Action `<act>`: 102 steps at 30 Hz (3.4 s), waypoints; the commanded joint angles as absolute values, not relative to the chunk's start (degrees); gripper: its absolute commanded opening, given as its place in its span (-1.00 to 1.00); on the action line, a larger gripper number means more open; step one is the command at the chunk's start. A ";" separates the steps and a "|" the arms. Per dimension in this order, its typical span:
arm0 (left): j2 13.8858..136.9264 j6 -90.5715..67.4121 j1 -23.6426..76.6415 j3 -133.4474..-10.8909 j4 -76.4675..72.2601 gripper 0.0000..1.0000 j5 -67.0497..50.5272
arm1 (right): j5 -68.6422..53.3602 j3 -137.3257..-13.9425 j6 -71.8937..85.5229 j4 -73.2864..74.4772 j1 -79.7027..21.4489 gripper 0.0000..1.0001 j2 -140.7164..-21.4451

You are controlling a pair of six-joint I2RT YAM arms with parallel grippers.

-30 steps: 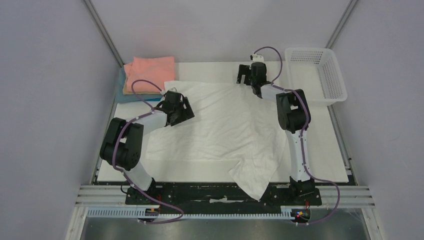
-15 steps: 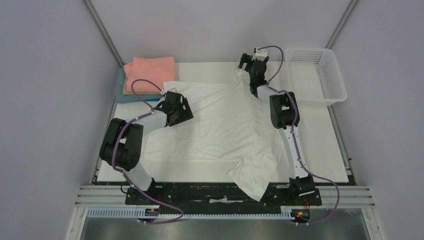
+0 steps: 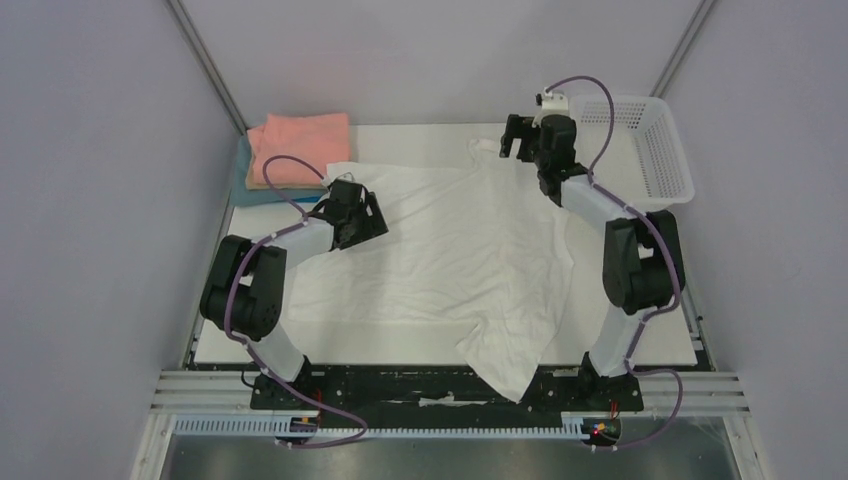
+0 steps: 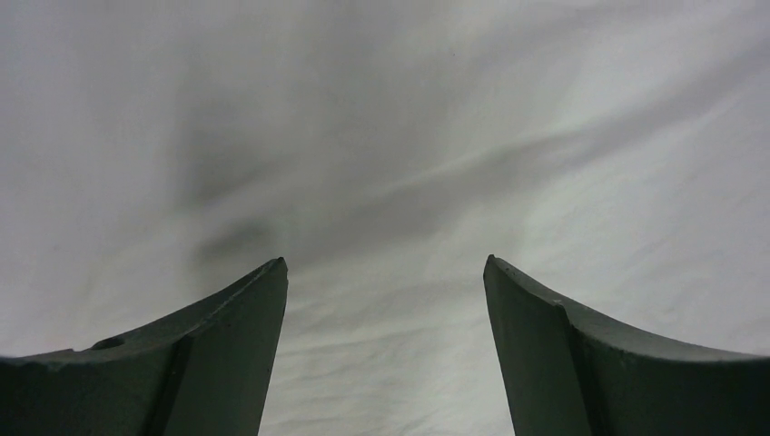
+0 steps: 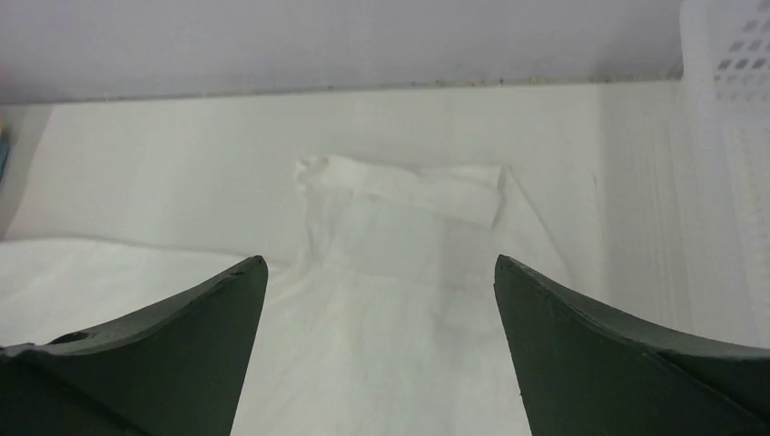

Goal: Fold and stack the t-shirts
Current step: Flatten out the tshirt, then grab the side of the flattened tshirt closest away from the robot with both arms

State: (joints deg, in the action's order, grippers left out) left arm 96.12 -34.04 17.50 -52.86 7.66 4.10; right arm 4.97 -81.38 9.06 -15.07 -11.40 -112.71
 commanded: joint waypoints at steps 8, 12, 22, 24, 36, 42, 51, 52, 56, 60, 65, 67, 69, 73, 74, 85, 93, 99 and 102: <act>100.63 -35.85 17.31 -56.81 6.13 0.70 2.60 | 3.47 -63.32 11.43 -2.93 -11.42 0.96 -106.18; 102.04 -35.54 17.31 -57.90 6.87 0.70 3.60 | 5.72 -69.57 13.06 -0.17 -11.03 0.96 -113.56; 108.97 -34.85 16.70 -65.72 9.87 0.70 5.66 | 7.54 -81.57 16.06 2.23 -7.32 0.96 -124.98; 109.72 -34.72 16.66 -67.21 10.48 0.70 5.08 | 6.51 -84.84 14.64 2.68 -7.21 0.96 -126.71; 85.63 -34.65 17.48 -57.97 15.52 0.71 8.78 | 5.07 -78.10 8.22 3.29 -10.67 0.96 -105.25; 69.86 -45.07 17.29 -46.15 30.42 0.71 24.39 | 4.81 -61.90 14.08 -5.04 -10.54 0.96 -90.31; 54.73 -57.05 13.59 -32.63 39.70 0.69 30.38 | -5.79 -55.31 17.72 -9.52 -10.06 0.96 -83.87; 53.73 -57.57 13.17 -31.57 39.45 0.69 30.32 | -6.57 -55.45 17.78 -9.48 -10.11 0.96 -84.16; 52.80 -57.92 10.17 -27.21 33.99 0.64 27.80 | -7.36 -54.45 18.62 -10.36 -10.10 0.96 -84.23; 55.06 -57.70 7.73 -24.56 26.26 0.31 22.17 | -6.66 -52.31 18.80 -11.42 -10.11 0.96 -82.65; 58.17 -58.44 6.51 -25.56 28.50 0.03 23.55 | -2.73 -51.85 18.77 -9.62 -10.11 0.96 -81.83; 58.57 -58.10 6.08 -24.66 26.60 0.02 23.11 | -2.24 -52.02 18.97 -9.17 -10.11 0.96 -81.86; 59.19 -58.02 5.39 -24.14 25.29 -0.04 21.36 | -2.21 -52.50 18.91 -8.71 -10.10 0.96 -81.94; 61.54 -56.96 5.03 -24.34 24.61 -0.11 21.35 | -1.37 -53.87 18.87 -6.65 -10.13 0.96 -82.13; 61.99 -56.76 4.73 -24.35 24.40 -0.12 21.53 | -1.68 -53.81 18.84 -6.51 -10.11 0.96 -81.97; 65.69 -54.93 3.86 -25.01 20.28 -0.95 19.48 | -0.37 -50.17 16.79 -3.16 -10.41 0.96 -77.25; 55.37 -52.93 3.91 -23.99 19.73 -0.96 18.11 | 6.83 -45.00 10.20 3.61 -18.72 0.96 -69.64; 51.70 -51.89 3.91 -24.25 18.80 -0.96 16.78 | 8.79 -38.33 9.39 4.80 -25.43 0.96 -61.75; 53.70 -52.20 3.87 -24.92 17.05 -0.95 13.50 | 8.58 -38.19 9.66 11.26 -30.46 0.95 -61.26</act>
State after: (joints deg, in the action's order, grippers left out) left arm 52.34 -54.11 4.19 -23.99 19.79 16.88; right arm 7.01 -37.95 10.68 5.54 -26.24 -61.93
